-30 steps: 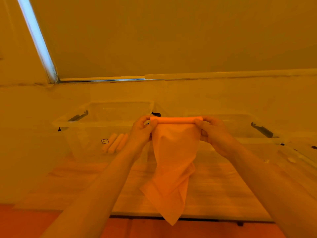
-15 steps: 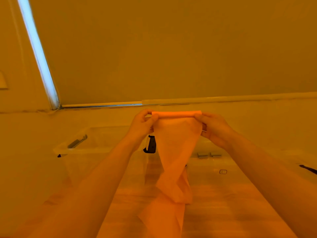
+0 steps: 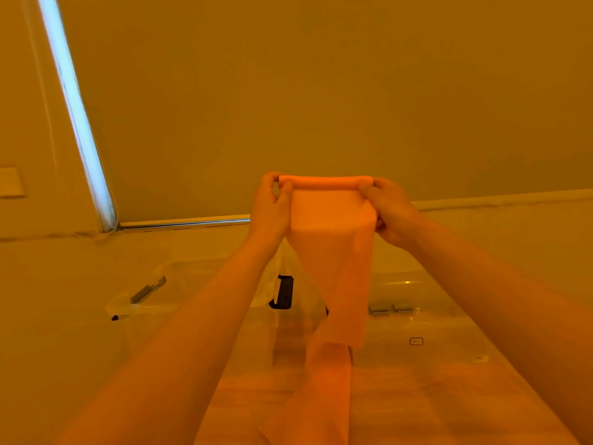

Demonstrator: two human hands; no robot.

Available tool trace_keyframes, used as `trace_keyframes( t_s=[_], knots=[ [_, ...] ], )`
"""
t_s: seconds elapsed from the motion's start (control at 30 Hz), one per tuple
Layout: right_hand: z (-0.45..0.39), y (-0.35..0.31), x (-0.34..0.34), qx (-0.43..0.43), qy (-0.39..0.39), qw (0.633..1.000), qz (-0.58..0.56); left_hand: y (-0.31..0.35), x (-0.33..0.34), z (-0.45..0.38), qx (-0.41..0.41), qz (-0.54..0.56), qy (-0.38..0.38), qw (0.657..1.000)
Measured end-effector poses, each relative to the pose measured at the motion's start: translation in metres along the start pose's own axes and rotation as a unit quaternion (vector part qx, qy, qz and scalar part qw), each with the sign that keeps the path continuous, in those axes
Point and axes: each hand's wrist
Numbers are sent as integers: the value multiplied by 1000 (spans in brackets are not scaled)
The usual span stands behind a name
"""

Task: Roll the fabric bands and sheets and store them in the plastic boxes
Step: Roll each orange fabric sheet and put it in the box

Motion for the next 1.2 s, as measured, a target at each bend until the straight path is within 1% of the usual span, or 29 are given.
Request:
trace_keyframes(
  t_s=[0.07, 0.1, 0.13, 0.2, 0.23, 0.3, 0.37, 0.43, 0.53, 0.63, 0.77, 0.87, 1.0, 1.1, 1.2],
  knots=[
    [1, 9, -7, 19, -37, 999, -5, -6, -2, 5, 1, -12, -8, 1000],
    [2, 14, -10, 23, -30, 999, 18, -10, -4, 8, 1, -16, -18, 1000],
    [2, 20, -12, 15, -7, 998, 61, -15, -5, 13, 1, -24, -28, 999],
    [4, 34, -15, -18, 39, 985, 165, -25, -5, 23, -8, -53, -41, 998],
    [5, 41, -16, -36, 47, 977, 204, -31, -6, 28, -12, -64, -45, 997],
    [7, 52, -20, -54, 49, 968, 239, -41, -7, 38, -7, -79, -60, 995],
    [9, 61, -23, -51, 51, 966, 248, -51, -9, 46, -3, -89, -81, 993],
    [11, 67, -26, -32, 43, 972, 228, -57, -11, 52, -15, -83, -95, 992],
    [14, 78, -26, 14, 22, 985, 169, -61, -12, 59, -30, -67, -111, 991],
    [11, 89, -25, 51, 17, 993, 108, -65, -13, 63, -65, -37, -124, 989],
    [8, 114, -22, 108, -2, 993, 37, -81, -12, 78, -116, -1, -105, 988],
    [12, 142, -25, 144, -12, 989, 25, -102, -11, 97, -170, 29, -93, 981],
    [20, 181, -30, 185, -21, 982, 18, -130, -10, 131, -241, 65, -110, 962],
    [27, 208, -31, 207, 1, 978, 30, -147, -9, 155, -280, 98, -106, 949],
    [32, 235, -30, 217, 27, 976, 13, -160, -7, 173, -301, 86, -114, 943]
  ],
)
Point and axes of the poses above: each hand's wrist, its own z-axis away from the middle knuckle, its own x-axis out of the palm, y = z × x, and after that the axes turned 11 degrees about x, right-handed
